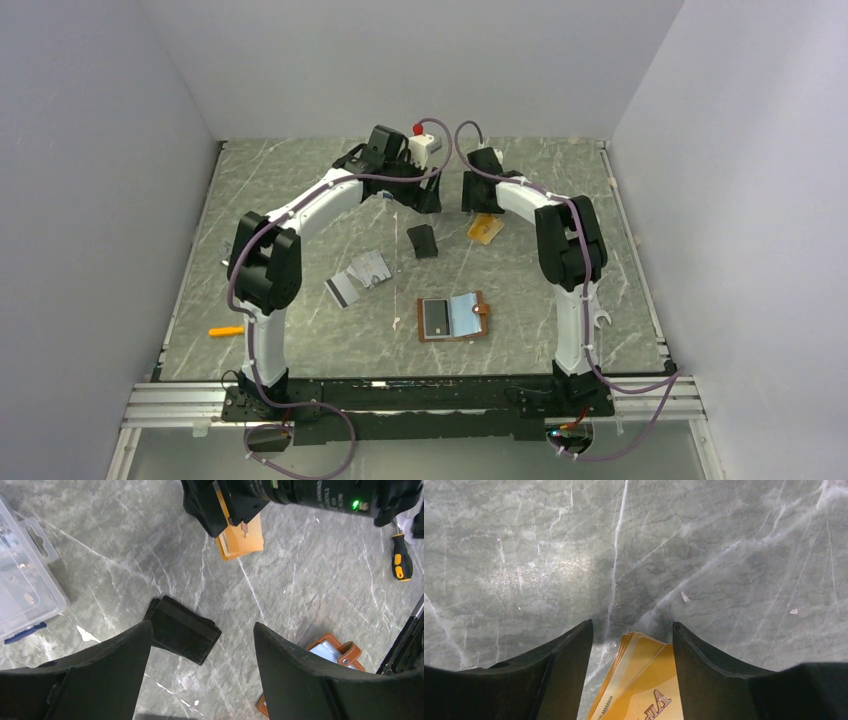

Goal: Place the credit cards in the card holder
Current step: Move the credit card to the center of the board, then pick up the credit card from the center of the board.

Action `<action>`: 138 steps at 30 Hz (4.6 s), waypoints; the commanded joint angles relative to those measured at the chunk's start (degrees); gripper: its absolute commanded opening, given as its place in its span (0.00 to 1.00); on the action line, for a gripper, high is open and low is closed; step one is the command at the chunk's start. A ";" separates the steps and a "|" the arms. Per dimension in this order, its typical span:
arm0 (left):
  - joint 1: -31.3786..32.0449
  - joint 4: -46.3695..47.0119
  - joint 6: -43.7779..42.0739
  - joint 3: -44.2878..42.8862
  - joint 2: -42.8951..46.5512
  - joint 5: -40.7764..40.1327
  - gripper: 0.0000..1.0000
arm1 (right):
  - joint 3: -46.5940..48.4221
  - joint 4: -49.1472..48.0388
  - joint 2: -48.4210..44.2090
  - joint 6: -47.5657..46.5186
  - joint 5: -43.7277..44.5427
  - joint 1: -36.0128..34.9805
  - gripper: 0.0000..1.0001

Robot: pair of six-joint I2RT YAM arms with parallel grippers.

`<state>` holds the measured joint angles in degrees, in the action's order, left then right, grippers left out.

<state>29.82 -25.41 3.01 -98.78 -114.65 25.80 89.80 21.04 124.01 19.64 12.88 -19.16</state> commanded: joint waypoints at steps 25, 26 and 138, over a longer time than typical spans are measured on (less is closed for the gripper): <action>-0.31 -1.55 -2.03 3.57 5.99 1.44 0.78 | -15.80 2.12 -6.45 10.13 -0.50 -6.33 0.50; -0.34 -1.55 -2.10 3.65 6.06 1.44 0.78 | -15.99 2.08 -6.54 10.20 -0.72 -6.97 0.50; 13.95 2.05 -17.24 -6.69 -15.71 -20.44 0.63 | -70.21 -55.24 -28.96 56.08 -19.64 6.77 0.00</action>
<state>43.59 -23.35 -12.93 -105.65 -132.14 6.57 20.97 -40.75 95.46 78.41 -9.23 -12.51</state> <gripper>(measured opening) 0.639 0.023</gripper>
